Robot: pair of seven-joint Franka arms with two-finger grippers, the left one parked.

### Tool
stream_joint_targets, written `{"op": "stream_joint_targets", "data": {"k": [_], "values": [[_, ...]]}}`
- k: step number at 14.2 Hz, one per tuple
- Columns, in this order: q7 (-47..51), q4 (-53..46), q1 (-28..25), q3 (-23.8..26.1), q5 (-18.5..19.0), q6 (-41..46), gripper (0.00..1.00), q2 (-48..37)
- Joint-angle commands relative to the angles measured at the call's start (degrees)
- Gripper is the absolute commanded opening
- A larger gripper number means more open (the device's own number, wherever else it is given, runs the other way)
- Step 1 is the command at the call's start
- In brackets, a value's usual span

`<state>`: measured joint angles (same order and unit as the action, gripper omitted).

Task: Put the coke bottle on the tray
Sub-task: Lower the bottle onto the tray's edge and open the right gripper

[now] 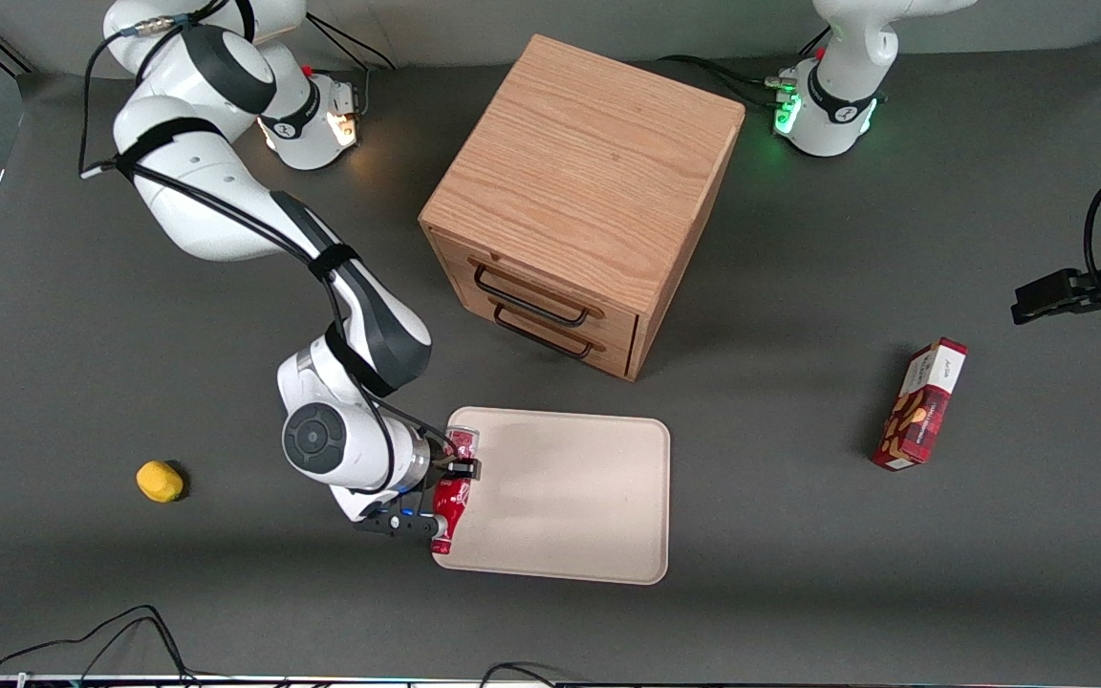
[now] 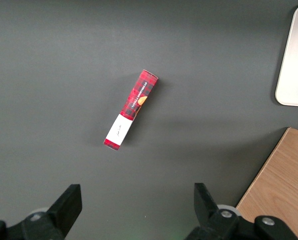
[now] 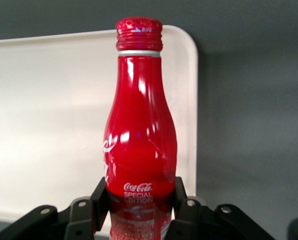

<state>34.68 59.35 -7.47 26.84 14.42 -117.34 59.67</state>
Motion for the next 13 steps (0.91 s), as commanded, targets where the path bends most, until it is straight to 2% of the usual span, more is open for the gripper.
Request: {"op": "stream_joint_targets", "data": {"k": [1, 2, 5, 8, 9, 10, 13], "values": [[0.0, 0.6, -1.1, -0.7, 2.2, -3.1, 0.14, 0.9], [0.3, 1.5, -1.1, -0.8, 2.4, -4.3, 0.2, 1.1], [1.7, 2.4, -1.6, -2.0, 2.4, -6.1, 0.26, 1.8], [1.8, 2.5, -1.8, -2.4, 2.4, -6.1, 0.48, 1.9], [1.8, 2.5, -1.8, -2.5, 2.4, -6.1, 0.65, 1.9], [1.8, 2.5, -1.8, -2.8, 2.5, -6.2, 1.0, 1.9], [3.5, 2.5, -1.7, -3.0, 3.9, -7.5, 1.0, 1.7]]}}
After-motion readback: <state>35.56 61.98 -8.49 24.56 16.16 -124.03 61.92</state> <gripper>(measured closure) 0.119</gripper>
